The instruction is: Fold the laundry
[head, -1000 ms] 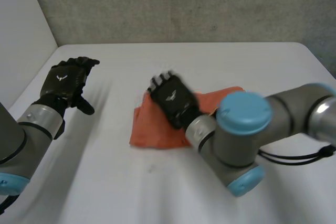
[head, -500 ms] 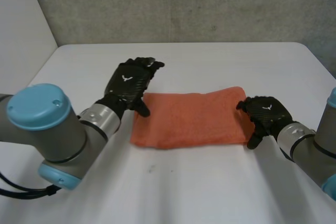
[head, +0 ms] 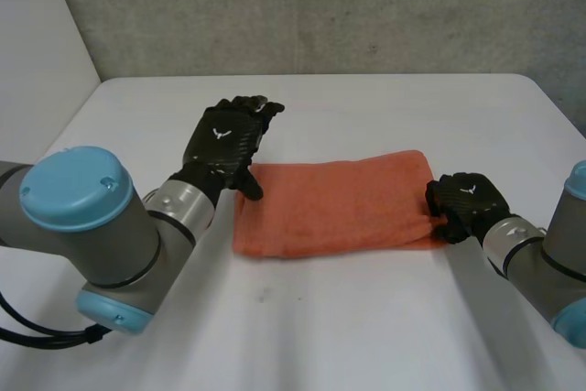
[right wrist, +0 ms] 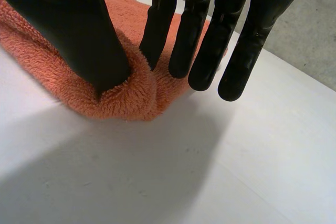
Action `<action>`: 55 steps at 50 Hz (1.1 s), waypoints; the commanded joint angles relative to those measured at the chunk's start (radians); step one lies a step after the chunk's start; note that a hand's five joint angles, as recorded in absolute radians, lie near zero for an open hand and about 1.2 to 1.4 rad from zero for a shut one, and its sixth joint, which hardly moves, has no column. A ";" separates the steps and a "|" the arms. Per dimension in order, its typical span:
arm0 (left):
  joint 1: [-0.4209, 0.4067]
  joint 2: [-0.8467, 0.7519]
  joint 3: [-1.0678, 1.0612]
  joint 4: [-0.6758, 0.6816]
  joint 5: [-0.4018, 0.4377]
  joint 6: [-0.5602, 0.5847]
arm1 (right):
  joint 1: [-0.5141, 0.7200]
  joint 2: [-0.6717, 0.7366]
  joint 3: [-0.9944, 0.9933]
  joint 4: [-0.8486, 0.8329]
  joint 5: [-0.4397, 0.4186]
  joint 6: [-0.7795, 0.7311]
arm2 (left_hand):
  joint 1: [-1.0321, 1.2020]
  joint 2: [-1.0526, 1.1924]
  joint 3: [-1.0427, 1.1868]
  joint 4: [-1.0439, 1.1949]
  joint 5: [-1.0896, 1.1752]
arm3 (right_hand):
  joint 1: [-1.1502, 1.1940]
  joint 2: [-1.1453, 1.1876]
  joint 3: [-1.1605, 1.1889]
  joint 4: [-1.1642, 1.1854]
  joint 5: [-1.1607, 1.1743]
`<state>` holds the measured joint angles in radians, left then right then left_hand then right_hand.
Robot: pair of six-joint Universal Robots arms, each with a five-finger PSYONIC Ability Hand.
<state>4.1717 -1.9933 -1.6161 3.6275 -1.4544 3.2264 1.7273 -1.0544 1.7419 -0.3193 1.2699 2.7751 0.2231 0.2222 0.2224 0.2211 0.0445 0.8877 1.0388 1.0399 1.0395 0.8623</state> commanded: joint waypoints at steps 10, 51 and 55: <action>0.025 0.045 -0.061 -0.001 -0.012 0.001 | 0.158 -0.036 -0.232 0.032 0.206 -0.092 | 0.034 0.035 0.035 0.036 0.039 | 0.509 0.357 0.356 0.357 0.359; -0.094 -0.162 0.216 -0.153 -0.110 -0.097 | 0.376 0.134 -0.576 0.325 0.120 0.224 | 0.017 0.018 0.017 0.019 0.021 | -0.713 -0.864 -0.865 -0.865 -0.862; -0.099 -0.252 0.291 -0.223 -0.110 -0.154 | 0.339 0.209 -0.623 0.376 0.112 0.276 | 0.017 0.018 0.017 0.019 0.021 | -0.713 -0.864 -0.865 -0.865 -0.862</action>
<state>4.0917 -2.1365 -1.4273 3.4991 -1.5644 3.1501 2.1117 -0.9440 1.1807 -0.0136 1.3931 3.0049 0.2196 0.2165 0.2176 0.2161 0.0413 0.2019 0.2187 0.2122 0.2293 0.0687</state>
